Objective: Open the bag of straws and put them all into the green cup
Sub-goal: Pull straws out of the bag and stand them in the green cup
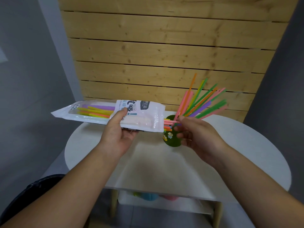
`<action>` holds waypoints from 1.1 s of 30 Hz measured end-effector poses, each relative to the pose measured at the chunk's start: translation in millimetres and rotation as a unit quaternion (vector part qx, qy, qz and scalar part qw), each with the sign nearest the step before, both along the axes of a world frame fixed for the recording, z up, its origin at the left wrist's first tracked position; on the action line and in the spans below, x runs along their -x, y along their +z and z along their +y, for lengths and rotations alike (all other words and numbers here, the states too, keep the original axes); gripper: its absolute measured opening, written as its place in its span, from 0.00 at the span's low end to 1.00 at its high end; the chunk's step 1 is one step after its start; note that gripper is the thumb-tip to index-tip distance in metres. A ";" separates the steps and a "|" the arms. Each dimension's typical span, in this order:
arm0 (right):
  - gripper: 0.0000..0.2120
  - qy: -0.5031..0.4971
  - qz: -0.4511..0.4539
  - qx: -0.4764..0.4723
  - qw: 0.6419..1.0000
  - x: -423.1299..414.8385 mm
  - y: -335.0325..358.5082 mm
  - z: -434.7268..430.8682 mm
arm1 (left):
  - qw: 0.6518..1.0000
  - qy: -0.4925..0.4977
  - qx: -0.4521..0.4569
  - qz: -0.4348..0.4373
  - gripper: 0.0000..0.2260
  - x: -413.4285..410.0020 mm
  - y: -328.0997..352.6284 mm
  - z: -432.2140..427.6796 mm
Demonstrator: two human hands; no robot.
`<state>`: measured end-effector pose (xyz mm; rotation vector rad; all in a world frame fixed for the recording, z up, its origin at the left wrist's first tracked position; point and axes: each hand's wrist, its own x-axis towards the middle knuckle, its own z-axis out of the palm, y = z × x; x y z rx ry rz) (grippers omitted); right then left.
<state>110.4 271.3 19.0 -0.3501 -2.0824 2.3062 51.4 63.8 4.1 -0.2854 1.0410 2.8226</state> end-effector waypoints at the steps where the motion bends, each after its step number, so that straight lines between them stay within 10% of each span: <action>1: 0.10 0.009 0.016 -0.013 1.000 0.3 0.4 -2.1 | 1.000 -0.007 0.005 0.005 0.08 -1.0 0.4 1.6; 15: 0.03 -0.005 0.066 -0.108 0.992 8.7 -4.9 0.6 | 0.999 -0.028 0.041 0.010 0.07 -5.0 2.1 4.9; 25: 0.04 -0.020 0.055 -0.011 0.998 5.9 1.1 22.6 | 1.000 0.000 0.019 -0.025 0.08 1.5 1.8 -4.9; 33: 0.22 0.036 0.005 -0.002 0.999 -2.4 -9.1 -0.2 | 0.999 0.024 -0.015 -0.025 0.07 3.4 3.3 -6.6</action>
